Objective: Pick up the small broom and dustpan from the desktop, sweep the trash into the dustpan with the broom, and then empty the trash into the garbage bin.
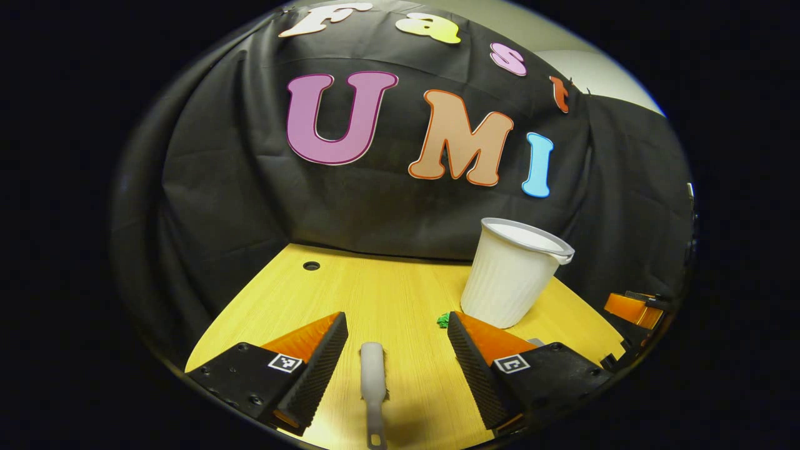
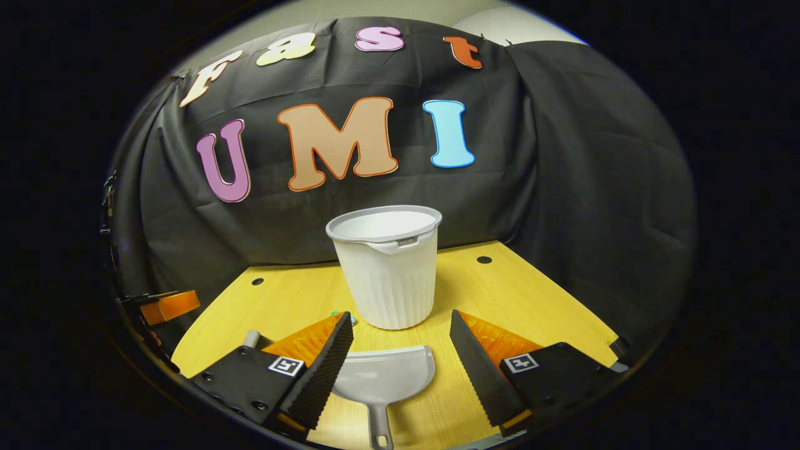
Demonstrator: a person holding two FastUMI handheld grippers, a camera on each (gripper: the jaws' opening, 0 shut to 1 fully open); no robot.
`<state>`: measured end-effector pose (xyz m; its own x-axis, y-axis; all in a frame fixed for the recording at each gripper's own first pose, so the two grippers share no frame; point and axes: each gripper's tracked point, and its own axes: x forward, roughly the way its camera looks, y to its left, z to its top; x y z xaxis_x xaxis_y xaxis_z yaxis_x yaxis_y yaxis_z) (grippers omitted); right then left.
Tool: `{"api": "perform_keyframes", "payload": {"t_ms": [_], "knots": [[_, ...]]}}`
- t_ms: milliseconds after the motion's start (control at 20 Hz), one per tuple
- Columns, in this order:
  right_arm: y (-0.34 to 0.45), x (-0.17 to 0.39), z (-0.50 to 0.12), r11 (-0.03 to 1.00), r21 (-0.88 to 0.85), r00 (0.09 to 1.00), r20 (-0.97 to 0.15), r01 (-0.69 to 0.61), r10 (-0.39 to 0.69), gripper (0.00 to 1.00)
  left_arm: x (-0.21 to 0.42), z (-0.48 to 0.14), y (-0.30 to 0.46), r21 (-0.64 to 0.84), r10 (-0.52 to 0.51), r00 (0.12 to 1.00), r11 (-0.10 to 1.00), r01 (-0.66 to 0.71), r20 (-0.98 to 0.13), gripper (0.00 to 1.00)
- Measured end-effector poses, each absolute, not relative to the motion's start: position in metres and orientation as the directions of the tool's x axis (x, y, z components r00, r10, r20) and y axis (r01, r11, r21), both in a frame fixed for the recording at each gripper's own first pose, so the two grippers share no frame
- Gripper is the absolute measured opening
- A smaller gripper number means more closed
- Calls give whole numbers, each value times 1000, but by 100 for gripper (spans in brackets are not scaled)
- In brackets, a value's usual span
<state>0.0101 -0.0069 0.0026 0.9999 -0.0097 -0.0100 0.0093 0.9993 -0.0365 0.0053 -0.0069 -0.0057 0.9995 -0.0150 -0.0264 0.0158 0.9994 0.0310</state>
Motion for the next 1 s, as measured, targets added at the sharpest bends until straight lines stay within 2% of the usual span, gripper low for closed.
{"api": "perform_keyframes", "payload": {"t_ms": [550, 600, 750, 800, 900, 950, 1000], "knots": [[-4, 4, -13, 996, -87, 998, -58, -8, 3, 100, -6, -17, 15, -22, 25, 999, 999, -26, -44, 95], [-1, 4, -20, 996, -91, 997, -77, -21, 14, 96, -8, -17, 19, -26, 30, 999, 999, -31, -43, 95], [9, 7, -45, 992, -108, 986, -163, -62, 44, 96, -11, -18, 28, -33, 51, 998, 998, -52, -43, 95], [12, 6, -54, 991, -112, 980, -192, -75, 52, 100, -12, -19, 31, -33, 56, 997, 998, -58, -43, 95], [19, 2, -73, 987, -127, 968, -243, -101, 68, 100, -13, -24, 38, -24, 70, 996, 997, -71, -52, 95], [21, 1, -85, 983, -140, 959, -275, -115, 73, 96, -12, -24, 40, -21, 75, 996, 997, -76, -54, 95], [23, 0, -99, 980, -154, 948, -311, -126, 72, 96, -12, -25, 44, -22, 78, 995, 997, -79, -56, 95]]}}
